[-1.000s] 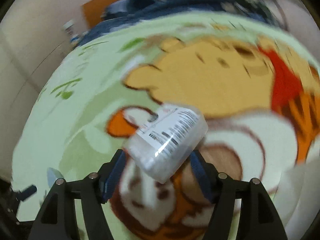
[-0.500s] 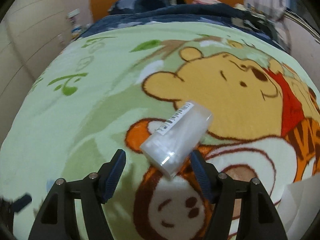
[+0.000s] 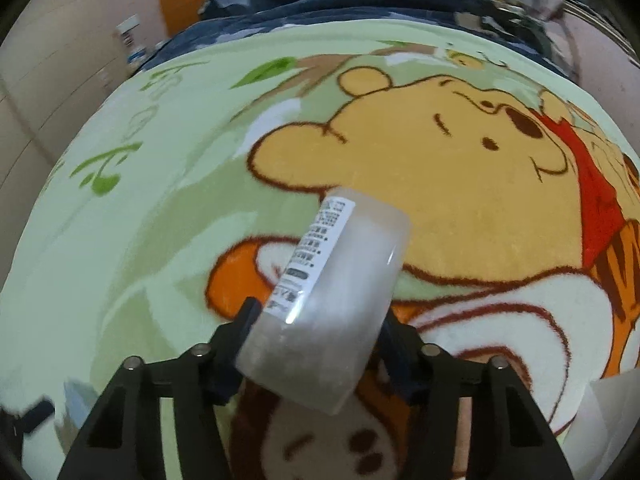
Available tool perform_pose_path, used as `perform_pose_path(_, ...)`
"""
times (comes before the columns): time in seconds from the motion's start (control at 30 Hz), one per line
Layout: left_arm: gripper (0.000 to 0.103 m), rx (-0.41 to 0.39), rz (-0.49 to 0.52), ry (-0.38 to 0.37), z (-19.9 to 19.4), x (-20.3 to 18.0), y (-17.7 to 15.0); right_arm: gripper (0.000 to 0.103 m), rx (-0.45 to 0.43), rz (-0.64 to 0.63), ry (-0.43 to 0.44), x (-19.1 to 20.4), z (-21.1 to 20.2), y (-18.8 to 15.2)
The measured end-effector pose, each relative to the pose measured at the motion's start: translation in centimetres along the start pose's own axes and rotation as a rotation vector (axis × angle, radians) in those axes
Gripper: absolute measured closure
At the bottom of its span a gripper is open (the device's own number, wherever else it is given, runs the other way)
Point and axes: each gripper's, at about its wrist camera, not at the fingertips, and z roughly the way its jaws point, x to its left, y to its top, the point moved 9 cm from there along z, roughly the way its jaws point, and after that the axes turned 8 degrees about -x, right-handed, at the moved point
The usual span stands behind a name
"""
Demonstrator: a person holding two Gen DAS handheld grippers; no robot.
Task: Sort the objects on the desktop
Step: 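Grasp the frosted plastic bottle with the right tool while the left tool grasps the blue sponge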
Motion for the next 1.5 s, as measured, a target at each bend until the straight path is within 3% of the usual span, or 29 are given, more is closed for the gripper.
perform_pose_path(0.07,0.023,0.007,-0.005,0.001,0.0,-0.1,-0.2,0.057,0.004,-0.046,0.008,-0.2,-0.8,-0.5)
perform_pose_path(0.3,0.023,0.012,-0.007,0.002,-0.3,-0.8,-0.6,0.057,0.094,-0.117,0.084,-1.4,-3.8,-4.9)
perform_pose_path(0.43,0.023,0.019,-0.014,0.013,0.0,-1.0,-0.8,0.056,0.126,-0.166,0.053,-0.7,-3.7,-5.5)
perform_pose_path(0.53,0.023,0.025,-0.021,0.014,0.3,-0.8,-0.7,0.047,0.162,-0.168,-0.003,0.2,-2.9,-5.5)
perform_pose_path(0.63,0.023,0.02,-0.019,0.015,0.5,-0.8,-0.3,0.044,0.163,-0.201,-0.055,1.1,-2.5,-5.6)
perform_pose_path(0.77,0.023,0.011,0.016,0.016,1.6,-1.5,0.6,0.044,0.172,-0.149,0.004,1.7,-2.7,-6.0)
perform_pose_path(0.9,0.023,0.004,0.004,0.015,2.9,-2.0,0.9,0.043,0.188,-0.161,-0.002,1.9,-2.5,-6.6)
perform_pose_path(1.0,0.022,-0.007,0.011,0.038,3.6,-2.3,0.9,0.042,0.199,-0.155,-0.012,1.8,-2.3,-6.8)
perform_pose_path(1.1,0.023,-0.024,0.069,0.115,3.5,-3.1,1.0,0.041,0.205,-0.147,-0.016,1.8,-2.2,-6.8)
perform_pose_path(1.2,0.033,-0.042,0.103,0.172,3.1,-4.2,1.0,0.041,0.201,-0.154,-0.019,1.9,-2.4,-6.9)
perform_pose_path(1.27,0.045,-0.052,0.102,0.171,2.8,-4.4,0.6,0.041,0.195,-0.155,-0.015,1.9,-2.4,-6.9)
perform_pose_path(1.33,0.049,-0.055,0.102,0.155,2.7,-4.6,0.5,0.041,0.193,-0.156,-0.011,1.9,-2.6,-7.0)
perform_pose_path(1.4,0.047,-0.055,0.096,0.139,2.5,-4.2,0.4,0.041,0.196,-0.161,-0.011,1.9,-2.7,-6.9)
perform_pose_path(1.5,0.031,-0.038,0.033,0.088,3.4,-3.2,1.0,0.041,0.191,-0.16,-0.016,1.9,-2.9,-6.9)
